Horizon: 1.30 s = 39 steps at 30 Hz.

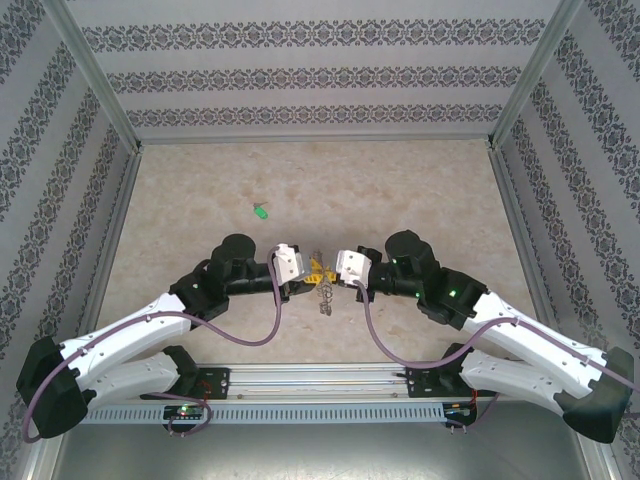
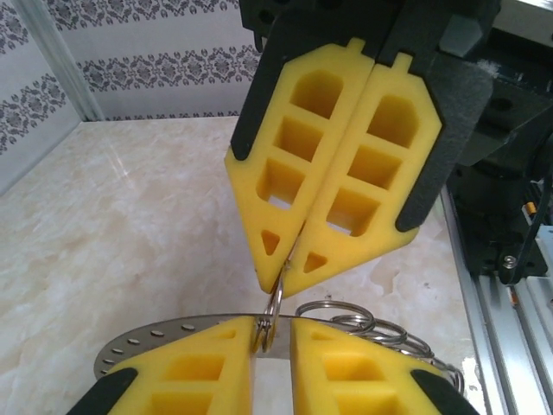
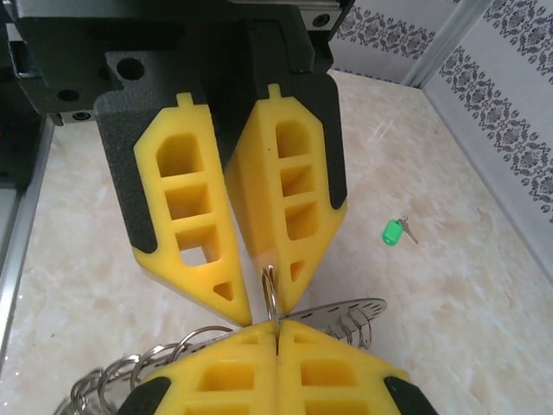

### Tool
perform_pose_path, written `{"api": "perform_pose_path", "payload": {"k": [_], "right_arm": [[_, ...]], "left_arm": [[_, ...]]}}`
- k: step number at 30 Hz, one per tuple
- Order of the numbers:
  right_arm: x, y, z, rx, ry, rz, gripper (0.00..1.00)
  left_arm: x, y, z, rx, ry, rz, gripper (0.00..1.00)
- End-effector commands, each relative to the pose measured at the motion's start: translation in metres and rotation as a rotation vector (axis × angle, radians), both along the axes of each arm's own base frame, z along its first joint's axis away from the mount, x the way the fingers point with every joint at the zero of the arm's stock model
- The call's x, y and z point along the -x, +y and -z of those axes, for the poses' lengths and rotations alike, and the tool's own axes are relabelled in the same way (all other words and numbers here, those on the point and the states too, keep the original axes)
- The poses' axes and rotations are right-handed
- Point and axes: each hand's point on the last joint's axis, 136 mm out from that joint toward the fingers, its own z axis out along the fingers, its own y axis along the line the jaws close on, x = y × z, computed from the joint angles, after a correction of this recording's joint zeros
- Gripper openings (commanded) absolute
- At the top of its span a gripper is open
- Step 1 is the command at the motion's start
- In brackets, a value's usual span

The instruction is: Put the keys on the keyring

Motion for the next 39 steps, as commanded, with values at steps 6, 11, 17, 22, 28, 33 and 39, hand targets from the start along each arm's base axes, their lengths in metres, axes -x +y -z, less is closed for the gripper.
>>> {"api": "perform_pose_path", "payload": {"k": [6,11,17,22,28,33,39], "right_arm": [[-0.001,0.002,0.005,0.044,-0.049,-0.001,0.00],[0.000,0.004,0.005,0.055,-0.047,-0.009,0.00],[0.001,0.007,0.008,0.070,-0.039,-0.016,0.00],[0.002,0.007,0.009,0.078,-0.037,-0.018,0.00],[0.004,0.007,0.010,0.079,-0.034,-0.024,0.00],[0.004,0.008,0.010,0.080,-0.034,-0.024,0.00],[0.005,0.007,0.009,0.078,-0.040,-0.025,0.00]], "left_arm": [[0.005,0.000,-0.008,-0.018,-0.048,0.003,0.13],[0.008,-0.001,-0.005,-0.025,-0.054,0.004,0.11],[0.008,0.000,-0.005,-0.025,-0.059,0.002,0.13],[0.009,-0.001,-0.004,-0.027,-0.059,0.002,0.12],[0.011,-0.002,-0.005,-0.020,-0.058,0.012,0.12],[0.011,-0.002,-0.006,-0.018,-0.056,0.012,0.19],[0.011,-0.002,-0.004,-0.024,-0.056,0.011,0.18]]}}
